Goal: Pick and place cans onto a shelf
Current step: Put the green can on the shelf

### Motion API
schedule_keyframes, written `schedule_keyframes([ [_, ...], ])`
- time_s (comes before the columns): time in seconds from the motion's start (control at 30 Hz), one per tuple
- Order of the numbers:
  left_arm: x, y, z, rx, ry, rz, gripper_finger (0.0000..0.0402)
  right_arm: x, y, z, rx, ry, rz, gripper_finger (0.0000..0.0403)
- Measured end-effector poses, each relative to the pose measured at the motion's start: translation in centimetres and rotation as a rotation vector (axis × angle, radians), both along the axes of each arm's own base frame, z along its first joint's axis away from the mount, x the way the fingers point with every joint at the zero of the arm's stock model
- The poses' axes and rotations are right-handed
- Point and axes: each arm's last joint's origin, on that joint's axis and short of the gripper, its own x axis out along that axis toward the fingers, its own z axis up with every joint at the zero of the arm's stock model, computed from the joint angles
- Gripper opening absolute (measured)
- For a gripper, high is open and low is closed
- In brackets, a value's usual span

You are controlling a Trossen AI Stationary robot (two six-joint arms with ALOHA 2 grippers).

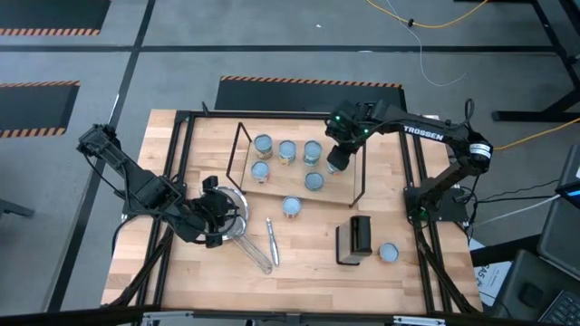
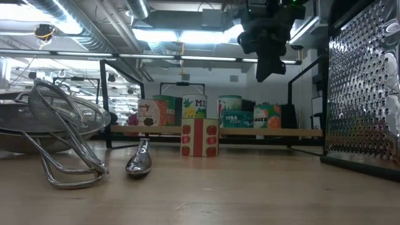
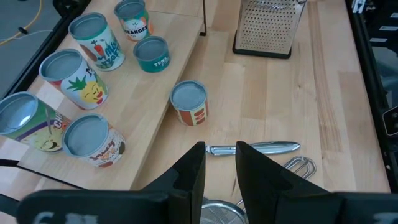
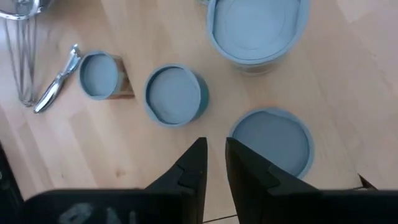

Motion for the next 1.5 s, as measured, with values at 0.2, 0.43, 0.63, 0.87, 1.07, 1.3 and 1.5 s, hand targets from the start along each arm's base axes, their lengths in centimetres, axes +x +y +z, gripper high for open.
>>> schedule_keyframes([
  [0.2, 0.0, 0.0, 0.0, 0.000, 0.000, 0.000, 0.0082, 0.2, -0.3, -0.5, -0.019, 0.061, -0.152, 0.0063],
  [0.43, 0.0, 0.0, 0.0, 0.000, 0.000, 0.000, 0.0082, 1.6, -0.1, -2.5, -0.003, 0.127, -0.151, 0.0063],
  [0.63, 0.0, 0.0, 0.0, 0.000, 0.001, 0.000, 0.0082, 2.6, -0.2, -4.4, 0.016, 0.189, -0.144, 0.0063],
  [0.87, 0.0, 0.0, 0.0, 0.000, 0.000, -0.001, 0.0082, 2.9, -0.3, -5.3, 0.025, 0.216, -0.141, 0.0063],
  [1.07, 0.0, 0.0, 0.0, 0.000, 0.001, -0.001, 0.0082, 2.9, -0.3, -5.3, 0.023, 0.217, -0.135, 0.0063],
  [1.3, 0.0, 0.0, 0.0, 0.000, 0.001, -0.001, 0.0082, 2.8, -0.3, -5.4, 0.010, 0.223, -0.085, 0.0050],
  [1.5, 0.0, 0.0, 0.0, 0.000, 0.001, -0.001, 0.0082, 2.8, -0.3, -5.4, -0.004, 0.221, -0.039, 0.0008],
])
